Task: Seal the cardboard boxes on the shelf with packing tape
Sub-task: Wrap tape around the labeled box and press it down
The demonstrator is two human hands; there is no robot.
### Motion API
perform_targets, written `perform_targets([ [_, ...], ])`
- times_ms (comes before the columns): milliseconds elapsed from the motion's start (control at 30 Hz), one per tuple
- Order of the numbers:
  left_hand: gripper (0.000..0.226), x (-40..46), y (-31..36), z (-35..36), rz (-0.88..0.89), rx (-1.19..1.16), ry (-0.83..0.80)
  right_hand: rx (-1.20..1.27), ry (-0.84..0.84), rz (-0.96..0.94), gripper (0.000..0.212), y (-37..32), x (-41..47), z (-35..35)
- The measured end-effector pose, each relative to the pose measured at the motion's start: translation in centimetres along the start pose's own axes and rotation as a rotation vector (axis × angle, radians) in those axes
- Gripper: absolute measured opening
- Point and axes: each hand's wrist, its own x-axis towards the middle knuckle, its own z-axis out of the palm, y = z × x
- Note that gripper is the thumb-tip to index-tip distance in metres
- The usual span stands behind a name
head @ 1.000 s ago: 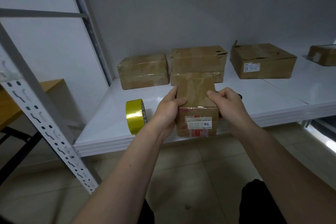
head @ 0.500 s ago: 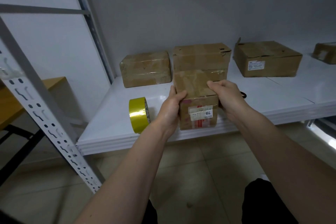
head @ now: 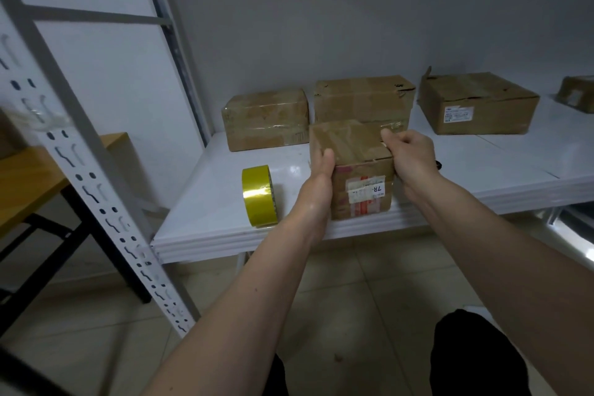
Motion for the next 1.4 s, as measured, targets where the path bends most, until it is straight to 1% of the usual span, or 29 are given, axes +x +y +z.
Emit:
perform_targets([
  [33,0.048,-0.7,0.4,-0.1,0.037,0.04,-0.01,-0.024,0.037,-0.023,0.022,-0.1,-0.1,0.0],
  [67,0.051,-1.4,1.0,-0.3,0.083,0.086,0.023,-0.055,0.084,-0.05,0.023,-0.2,-0.2,-0.1],
  [133,0.056,-2.3,1.8,-1.4,0.21,0.139,0.172,-0.119,0.188,-0.155,0.018,-0.8,-0.8,-0.2],
  [200,0.057,-2.5,2.0,-3.3,0.322,0.102,0.345,-0.141,0.252,-0.338,0.011,-1.7,-2.3,0.0],
  [267,0.057,-2.5,1.1,-5.6,0.389,0.136,0.524,-0.12,0.221,-0.54,0.005,-2.9,-4.4,0.7],
  [300,0.058,-2.5,0.4,-6.6,0.383,0.165,0.592,-0.113,0.166,-0.63,0.007,-3.4,-5.5,1.3],
  [333,0.059,-2.5,-0.4,-7.4,0.339,0.196,0.63,-0.12,0.09,-0.699,0.01,-3.5,-6.5,1.9],
  [367,0.063,-2.4,-1.4,-8.1,0.271,0.226,0.635,-0.144,0.007,-0.746,0.012,-3.3,-7.4,2.5],
  [400,0.07,-2.4,-2.6,-8.7,0.19,0.253,0.604,-0.177,-0.072,-0.775,0.013,-3.0,-8.3,3.2],
  [433,0.083,-2.5,-3.7,-9.1,0.114,0.288,0.55,-0.22,-0.148,-0.787,0.016,-2.5,-9.0,3.9],
  [467,0.096,-2.6,-4.5,-9.4,0.065,0.347,0.499,-0.271,-0.224,-0.782,0.021,-2.0,-9.7,4.6],
  [500,0.101,-2.4,-5.2,-9.8,0.049,0.433,0.454,-0.349,-0.298,-0.752,0.03,-1.5,-10.3,5.5],
  [533,0.094,-2.2,-5.8,-10.2,0.055,0.535,0.412,-0.447,-0.368,-0.693,0.043,-1.1,-10.6,6.5],
  [600,0.057,-1.6,-7.0,-11.1,0.091,0.703,0.357,-0.617,-0.496,-0.544,0.071,-0.2,-11.0,8.5],
  [633,0.039,-1.3,-7.4,-11.5,0.12,0.719,0.348,-0.657,-0.548,-0.478,0.081,0.1,-11.0,9.3],
  [667,0.03,-1.1,-7.7,-11.7,0.152,0.71,0.343,-0.655,-0.584,-0.415,0.087,0.6,-10.7,10.2],
  [700,0.028,-1.0,-7.9,-11.8,0.185,0.695,0.347,-0.615,-0.598,-0.342,0.088,1.1,-10.1,10.9],
  [733,0.026,-1.0,-8.0,-11.8,0.209,0.691,0.354,-0.54,-0.603,-0.257,0.086,1.5,-9.4,11.4],
  [800,0.02,-0.9,-8.0,-11.8,0.228,0.691,0.383,-0.355,-0.61,-0.125,0.076,2.5,-8.1,12.2],
  [900,0.018,-1.2,-8.2,-11.8,0.292,0.666,0.416,-0.278,-0.6,-0.113,0.059,4.0,-7.0,12.5],
  [967,0.026,-1.9,-8.4,-11.6,0.343,0.641,0.423,-0.248,-0.561,-0.16,0.041,4.2,-6.8,12.5],
  [1000,0.026,-2.3,-8.4,-11.5,0.342,0.597,0.431,-0.257,-0.555,-0.219,0.032,4.2,-6.8,12.5],
  [1033,0.026,-2.6,-8.5,-11.5,0.322,0.542,0.448,-0.298,-0.555,-0.296,0.028,3.9,-7.0,12.3],
  [1100,0.033,-3.0,-8.6,-11.6,0.29,0.472,0.459,-0.357,-0.562,-0.429,0.031,3.5,-7.5,12.0],
  [1200,0.048,-3.1,-8.8,-12.0,0.324,0.437,0.415,-0.216,-0.599,-0.45,0.027,3.6,-8.3,11.4],
  [1233,0.051,-3.0,-8.8,-12.2,0.333,0.439,0.407,-0.214,-0.598,-0.458,0.029,3.6,-8.3,11.2],
  [1300,0.053,-2.8,-8.6,-12.5,0.346,0.447,0.389,-0.293,-0.582,-0.526,0.037,3.6,-8.2,10.9],
  [1333,0.054,-2.7,-8.5,-12.7,0.357,0.445,0.38,-0.295,-0.582,-0.559,0.037,3.5,-8.2,10.7],
  [1400,0.049,-2.6,-8.1,-13.0,0.389,0.452,0.348,-0.25,-0.606,-0.641,0.031,3.2,-8.5,10.4],
])
